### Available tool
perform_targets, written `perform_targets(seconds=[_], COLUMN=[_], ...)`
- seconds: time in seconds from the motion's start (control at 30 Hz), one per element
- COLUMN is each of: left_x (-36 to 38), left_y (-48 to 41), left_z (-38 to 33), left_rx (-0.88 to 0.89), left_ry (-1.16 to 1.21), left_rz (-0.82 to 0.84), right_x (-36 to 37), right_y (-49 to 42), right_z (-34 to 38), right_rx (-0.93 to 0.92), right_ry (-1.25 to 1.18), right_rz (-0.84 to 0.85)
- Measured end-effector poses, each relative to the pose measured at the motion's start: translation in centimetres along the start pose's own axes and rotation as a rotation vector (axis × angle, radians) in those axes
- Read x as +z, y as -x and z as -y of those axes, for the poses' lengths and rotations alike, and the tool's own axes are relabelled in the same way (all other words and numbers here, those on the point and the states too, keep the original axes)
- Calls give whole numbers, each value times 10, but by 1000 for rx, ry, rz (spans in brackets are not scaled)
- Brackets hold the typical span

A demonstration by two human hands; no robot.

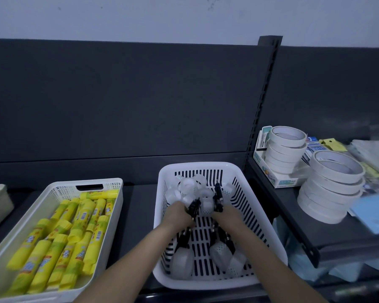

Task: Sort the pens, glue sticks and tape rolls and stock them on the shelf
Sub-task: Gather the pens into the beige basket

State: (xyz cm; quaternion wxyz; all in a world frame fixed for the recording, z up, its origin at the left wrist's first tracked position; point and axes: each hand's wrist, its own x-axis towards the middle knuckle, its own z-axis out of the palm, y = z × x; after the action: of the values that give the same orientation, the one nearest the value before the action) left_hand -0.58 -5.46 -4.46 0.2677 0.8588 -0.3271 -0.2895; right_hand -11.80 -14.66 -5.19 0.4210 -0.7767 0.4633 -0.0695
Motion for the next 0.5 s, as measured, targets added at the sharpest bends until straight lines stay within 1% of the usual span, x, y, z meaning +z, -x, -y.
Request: perform_targets(seconds=[0.1,0.13,0.23,0.4,0.47,0.5], left_x=[-6,-8,-14,-30,-37,-39], left_y=[0,1,7,27,37,42], left_z=[-4,-5,-11,-36,-44,-45], left_rx=[-4,10,79,180,191,191], left_ry=[164,227,397,672,759,788], left_rz=[-80,-110,-182,-192,-197,-201], right_x=[-15,-20,-36,-62,-68,-69], right_y=[10,14,25,33,37,42], right_z=[-3,-3,3,25,34,39], right_rx=[-27,-54,-157,-284,-307,-313], right_ry=[-286,-336,-384,-457,-512,-536], right_rz=[-4,-9,-90,-240,-260,-245])
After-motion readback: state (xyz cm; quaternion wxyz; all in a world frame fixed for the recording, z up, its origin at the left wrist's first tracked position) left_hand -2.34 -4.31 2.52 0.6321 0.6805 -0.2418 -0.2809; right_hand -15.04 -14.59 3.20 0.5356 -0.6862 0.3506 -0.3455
